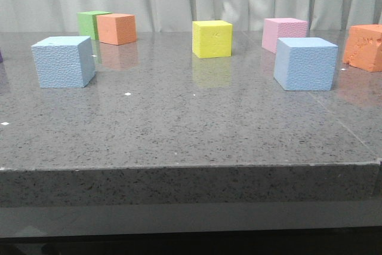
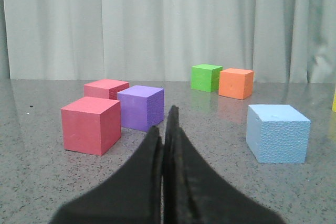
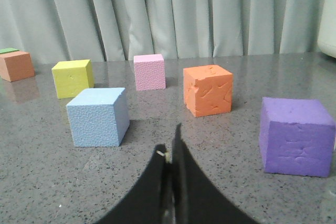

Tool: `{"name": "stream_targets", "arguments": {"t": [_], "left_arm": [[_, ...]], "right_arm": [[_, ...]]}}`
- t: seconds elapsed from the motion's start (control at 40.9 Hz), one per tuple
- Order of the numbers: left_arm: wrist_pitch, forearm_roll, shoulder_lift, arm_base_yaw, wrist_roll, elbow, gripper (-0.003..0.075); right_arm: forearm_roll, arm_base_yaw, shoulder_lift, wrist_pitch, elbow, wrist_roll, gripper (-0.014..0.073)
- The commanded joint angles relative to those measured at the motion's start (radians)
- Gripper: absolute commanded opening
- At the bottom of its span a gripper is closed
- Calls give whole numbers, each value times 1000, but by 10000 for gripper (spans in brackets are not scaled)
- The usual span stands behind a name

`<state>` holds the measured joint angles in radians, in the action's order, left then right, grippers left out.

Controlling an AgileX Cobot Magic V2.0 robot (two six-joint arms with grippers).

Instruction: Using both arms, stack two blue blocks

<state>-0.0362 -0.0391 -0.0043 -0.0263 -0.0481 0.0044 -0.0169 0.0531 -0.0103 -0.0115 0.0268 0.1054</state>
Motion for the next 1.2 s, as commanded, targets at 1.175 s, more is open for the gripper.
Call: {"name": "stream_targets", "arguments": {"t": [1.175], "left_arm": [[581,53,422,7,0,-712,-20]], "right_arm": [[30,-4,589,543,-701,-18,-69]]}}
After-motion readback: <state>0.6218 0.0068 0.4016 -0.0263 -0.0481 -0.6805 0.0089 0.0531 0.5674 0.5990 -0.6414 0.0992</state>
